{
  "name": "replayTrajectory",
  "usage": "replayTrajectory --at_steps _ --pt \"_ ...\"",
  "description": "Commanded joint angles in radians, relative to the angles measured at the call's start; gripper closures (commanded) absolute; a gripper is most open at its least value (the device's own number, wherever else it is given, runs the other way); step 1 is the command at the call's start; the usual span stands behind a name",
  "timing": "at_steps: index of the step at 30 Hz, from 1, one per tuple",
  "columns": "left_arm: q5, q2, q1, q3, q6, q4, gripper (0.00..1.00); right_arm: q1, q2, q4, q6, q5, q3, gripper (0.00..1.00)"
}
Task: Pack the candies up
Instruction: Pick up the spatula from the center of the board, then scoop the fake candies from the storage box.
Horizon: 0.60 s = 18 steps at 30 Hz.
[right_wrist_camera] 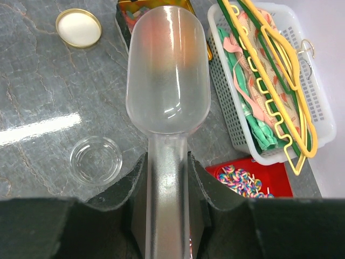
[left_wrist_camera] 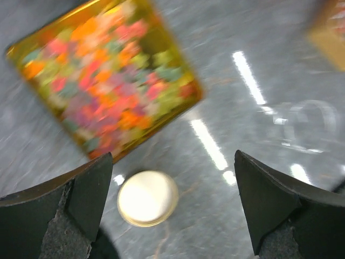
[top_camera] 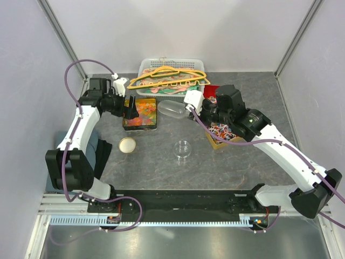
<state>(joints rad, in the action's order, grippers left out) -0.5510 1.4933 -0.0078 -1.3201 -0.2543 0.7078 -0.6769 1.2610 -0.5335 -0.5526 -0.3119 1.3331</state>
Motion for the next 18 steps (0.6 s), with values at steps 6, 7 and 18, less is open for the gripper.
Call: replayTrajectory --at_steps 6,7,18 --pt "0.419 0.047 0.002 0.093 0.055 -0.231 0.01 -0.001 0.0 0.061 0.01 0.016 -0.026 1.0" --pt "0.436 0.057 0.002 0.094 0.058 -0.238 0.01 -0.001 -0.002 0.064 0.008 0.017 -0.035 1.0" --pt "0.52 0.28 0.002 -0.005 0.096 -0.275 0.18 -0.003 -0.026 0.095 -0.003 0.022 -0.087 1.0"
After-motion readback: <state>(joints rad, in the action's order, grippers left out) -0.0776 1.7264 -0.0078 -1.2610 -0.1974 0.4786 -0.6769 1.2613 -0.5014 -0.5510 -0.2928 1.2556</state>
